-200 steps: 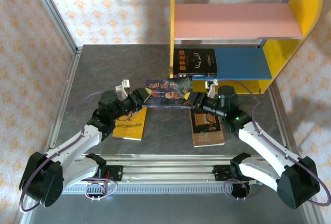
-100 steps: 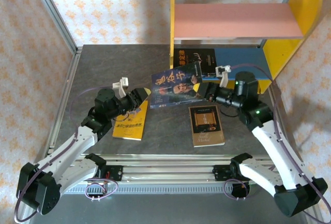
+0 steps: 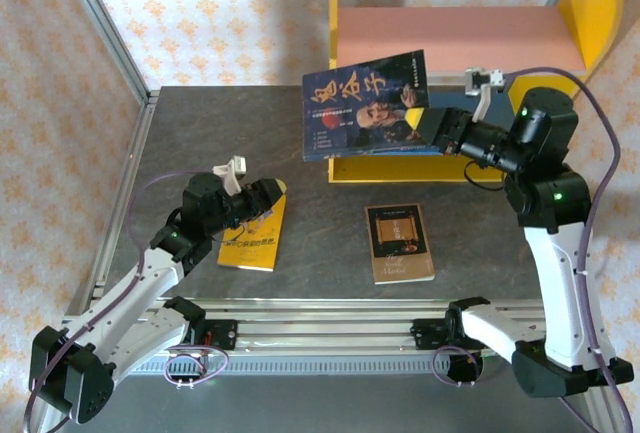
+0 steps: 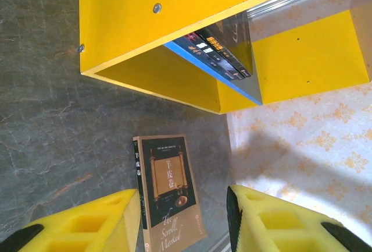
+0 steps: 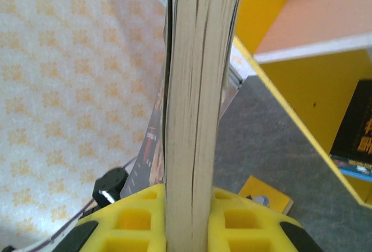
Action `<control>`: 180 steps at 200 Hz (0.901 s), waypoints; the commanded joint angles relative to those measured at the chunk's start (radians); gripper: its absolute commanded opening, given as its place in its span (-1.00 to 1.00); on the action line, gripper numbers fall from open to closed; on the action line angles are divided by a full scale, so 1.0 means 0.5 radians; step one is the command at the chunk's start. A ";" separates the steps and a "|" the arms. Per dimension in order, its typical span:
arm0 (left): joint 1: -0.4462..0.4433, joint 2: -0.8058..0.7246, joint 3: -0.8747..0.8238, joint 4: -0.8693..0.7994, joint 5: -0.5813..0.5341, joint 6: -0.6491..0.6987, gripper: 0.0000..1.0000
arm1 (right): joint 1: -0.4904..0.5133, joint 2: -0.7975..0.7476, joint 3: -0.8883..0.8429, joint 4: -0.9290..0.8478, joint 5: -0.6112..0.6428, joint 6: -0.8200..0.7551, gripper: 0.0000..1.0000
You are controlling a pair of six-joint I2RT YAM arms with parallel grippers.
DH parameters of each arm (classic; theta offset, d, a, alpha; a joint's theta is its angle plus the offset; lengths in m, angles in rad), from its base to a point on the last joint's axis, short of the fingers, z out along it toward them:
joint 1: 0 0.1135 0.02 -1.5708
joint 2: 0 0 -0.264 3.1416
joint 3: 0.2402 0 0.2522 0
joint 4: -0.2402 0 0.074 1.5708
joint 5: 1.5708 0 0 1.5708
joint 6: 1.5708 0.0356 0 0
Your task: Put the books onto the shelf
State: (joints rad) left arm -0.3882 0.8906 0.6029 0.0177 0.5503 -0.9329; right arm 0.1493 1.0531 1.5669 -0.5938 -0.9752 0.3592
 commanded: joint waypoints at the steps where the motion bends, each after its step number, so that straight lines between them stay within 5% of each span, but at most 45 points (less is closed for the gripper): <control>1: 0.004 -0.054 0.058 -0.084 -0.049 0.080 -0.16 | -0.084 0.053 0.177 0.065 -0.098 -0.034 -1.00; 68: 0.004 -0.115 0.034 -0.134 -0.063 0.093 -0.16 | -0.408 0.344 0.467 0.274 -0.289 0.143 -1.00; 180: 0.008 -0.130 0.121 -0.271 -0.088 0.174 -0.16 | -0.574 0.694 0.794 0.236 -0.411 0.122 -1.00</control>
State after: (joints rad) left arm -0.3882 0.8387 0.6209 -0.0937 0.5213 -0.8799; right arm -0.1078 1.3952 1.9095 -0.5449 -1.1580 0.4107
